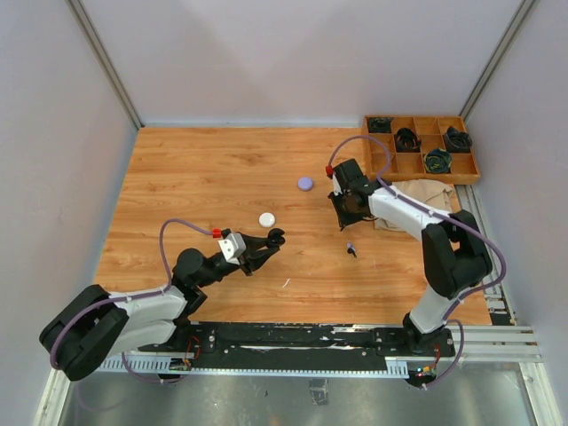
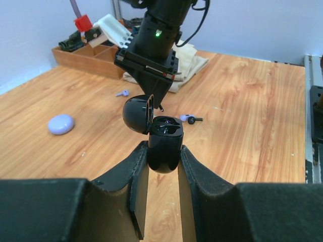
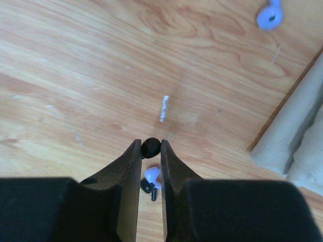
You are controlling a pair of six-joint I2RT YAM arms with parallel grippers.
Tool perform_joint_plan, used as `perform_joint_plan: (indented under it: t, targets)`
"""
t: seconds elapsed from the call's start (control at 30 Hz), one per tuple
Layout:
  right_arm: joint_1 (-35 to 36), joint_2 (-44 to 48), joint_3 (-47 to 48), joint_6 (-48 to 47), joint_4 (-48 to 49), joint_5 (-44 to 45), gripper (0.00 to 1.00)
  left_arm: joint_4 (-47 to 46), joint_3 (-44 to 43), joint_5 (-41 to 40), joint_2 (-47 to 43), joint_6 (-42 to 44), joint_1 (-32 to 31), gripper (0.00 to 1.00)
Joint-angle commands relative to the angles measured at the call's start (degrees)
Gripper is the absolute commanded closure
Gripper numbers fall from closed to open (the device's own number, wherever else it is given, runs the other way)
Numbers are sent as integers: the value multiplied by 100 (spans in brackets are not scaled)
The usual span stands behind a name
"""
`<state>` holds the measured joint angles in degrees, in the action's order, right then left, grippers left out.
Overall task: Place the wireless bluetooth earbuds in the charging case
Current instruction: Pick up the earbud from the center of the board, then place the earbud in the charging case.
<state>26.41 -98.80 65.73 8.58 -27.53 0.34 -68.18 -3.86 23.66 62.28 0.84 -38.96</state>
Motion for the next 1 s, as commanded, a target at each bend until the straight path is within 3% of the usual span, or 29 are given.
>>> perform_joint_plan:
  t: [0.0, 0.4, 0.97]
  targets:
    - [548, 698, -85, -276, 400, 674, 85, -123, 10, -347, -210, -6, 20, 100]
    - [2116, 2345, -467, -1206, 1550, 1633, 87, -496, 255, -960, -372, -134, 20, 100]
    - [3739, 3516, -1311, -2880, 3791, 1398, 84, -1708, 778, -837, -494, 56, 20, 100]
